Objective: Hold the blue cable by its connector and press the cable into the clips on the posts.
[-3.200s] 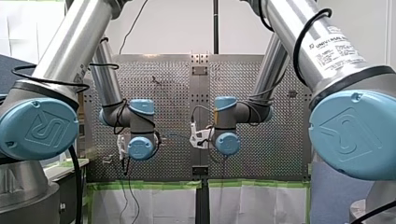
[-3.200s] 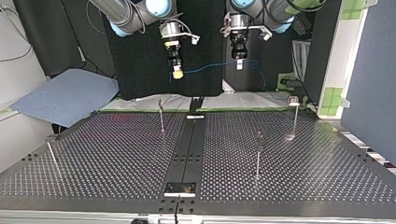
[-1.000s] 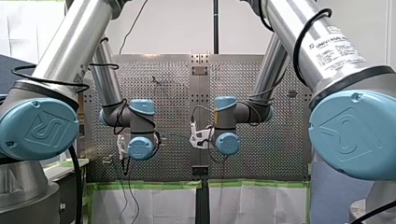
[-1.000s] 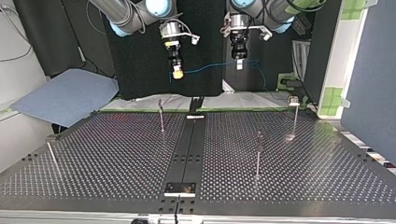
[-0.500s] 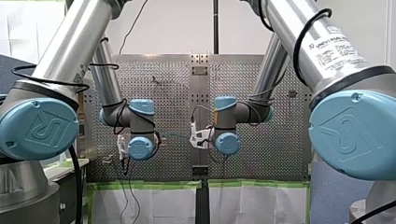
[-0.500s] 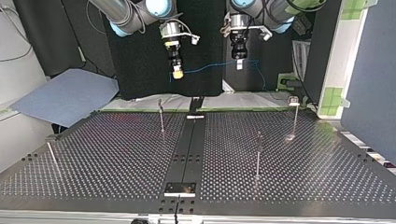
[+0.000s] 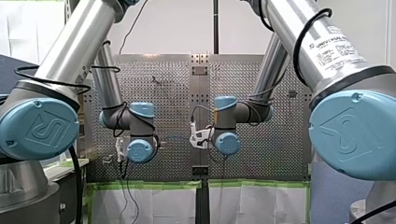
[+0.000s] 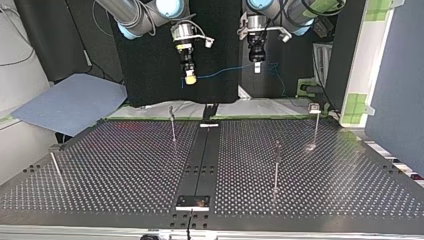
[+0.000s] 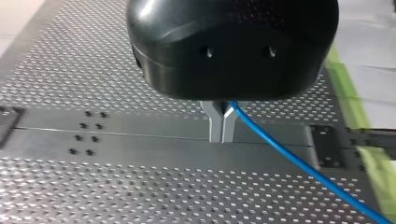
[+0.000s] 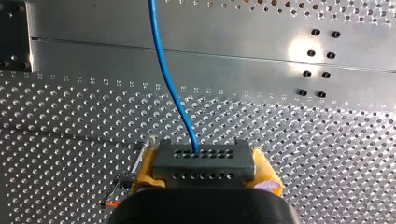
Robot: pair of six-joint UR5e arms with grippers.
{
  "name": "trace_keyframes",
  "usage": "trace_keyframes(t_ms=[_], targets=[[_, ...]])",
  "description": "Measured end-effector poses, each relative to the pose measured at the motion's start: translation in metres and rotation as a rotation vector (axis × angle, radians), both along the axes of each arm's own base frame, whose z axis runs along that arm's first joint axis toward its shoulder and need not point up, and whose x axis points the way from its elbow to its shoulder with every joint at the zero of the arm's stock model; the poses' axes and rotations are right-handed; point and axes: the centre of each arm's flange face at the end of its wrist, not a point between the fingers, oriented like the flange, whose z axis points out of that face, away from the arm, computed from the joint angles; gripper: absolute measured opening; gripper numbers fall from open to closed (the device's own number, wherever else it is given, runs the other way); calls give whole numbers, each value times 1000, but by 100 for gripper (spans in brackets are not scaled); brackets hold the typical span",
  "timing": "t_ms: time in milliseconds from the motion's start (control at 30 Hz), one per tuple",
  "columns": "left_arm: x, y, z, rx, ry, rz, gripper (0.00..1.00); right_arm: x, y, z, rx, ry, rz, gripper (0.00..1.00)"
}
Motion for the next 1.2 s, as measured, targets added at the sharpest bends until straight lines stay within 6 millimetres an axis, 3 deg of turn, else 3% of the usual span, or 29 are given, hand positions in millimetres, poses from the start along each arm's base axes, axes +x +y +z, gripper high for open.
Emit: trace_keyframes(t_ms=[367,667,867,1200], targets=[[-10,6,-36,50,82,1,0,0,0,0,0,0,0,0],[-11,7,-41,57,94,1,0,0,-3,-2,1,11,-8,0],[-11,7,-41,58,94,1,0,3,-9,-21,29,72,-16,0],[-11,7,-41,58,95,1,0,-8,2,-65,137,188,-14,0]])
